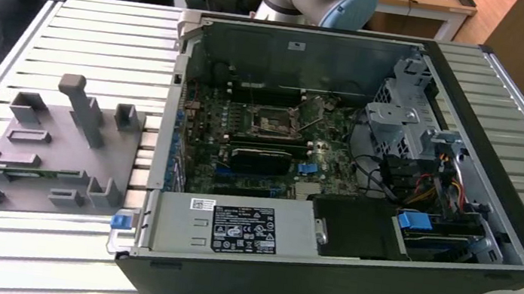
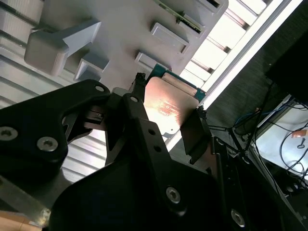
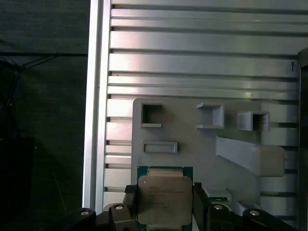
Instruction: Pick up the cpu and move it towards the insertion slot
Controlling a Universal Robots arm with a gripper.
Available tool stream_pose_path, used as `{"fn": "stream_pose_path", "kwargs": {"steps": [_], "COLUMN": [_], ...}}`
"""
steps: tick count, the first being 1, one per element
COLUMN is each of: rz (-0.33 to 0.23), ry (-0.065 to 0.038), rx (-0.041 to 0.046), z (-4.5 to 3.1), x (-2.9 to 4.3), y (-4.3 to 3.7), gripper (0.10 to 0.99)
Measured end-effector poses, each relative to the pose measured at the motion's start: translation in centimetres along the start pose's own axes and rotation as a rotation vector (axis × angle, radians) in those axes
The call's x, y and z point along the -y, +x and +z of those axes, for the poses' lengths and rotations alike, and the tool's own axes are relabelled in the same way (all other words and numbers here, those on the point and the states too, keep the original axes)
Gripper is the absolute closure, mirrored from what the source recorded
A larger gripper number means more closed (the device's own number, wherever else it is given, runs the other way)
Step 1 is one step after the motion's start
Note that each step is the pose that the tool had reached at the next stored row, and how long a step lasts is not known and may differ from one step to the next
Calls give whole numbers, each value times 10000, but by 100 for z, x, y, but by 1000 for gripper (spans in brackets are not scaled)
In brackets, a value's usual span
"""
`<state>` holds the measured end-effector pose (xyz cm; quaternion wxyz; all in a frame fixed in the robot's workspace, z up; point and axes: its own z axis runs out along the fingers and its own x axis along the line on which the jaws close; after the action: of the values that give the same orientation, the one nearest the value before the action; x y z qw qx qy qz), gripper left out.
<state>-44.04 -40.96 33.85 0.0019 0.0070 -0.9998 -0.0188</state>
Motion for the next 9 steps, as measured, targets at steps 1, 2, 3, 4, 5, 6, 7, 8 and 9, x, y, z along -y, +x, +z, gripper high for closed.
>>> {"fn": "stream_pose_path", "kwargs": {"steps": [1,2,3,4,5,6,7,8,9], "rz": [0,0,0,0,-1,0,0,0,0], "ry": [1,0,0,1,1,1,1,1,1], "rx": [-1,-1,0,0,0,0,0,0,1], "z": [-14,-27,-41,-55,-67,-78,-88,-95,-102], "x": [-1,-2,-3,-3,-4,-5,-6,-7,-7], "y": [0,0,0,0,0,0,0,0,0], "gripper": [545,545,545,545,545,545,545,545,545]}}
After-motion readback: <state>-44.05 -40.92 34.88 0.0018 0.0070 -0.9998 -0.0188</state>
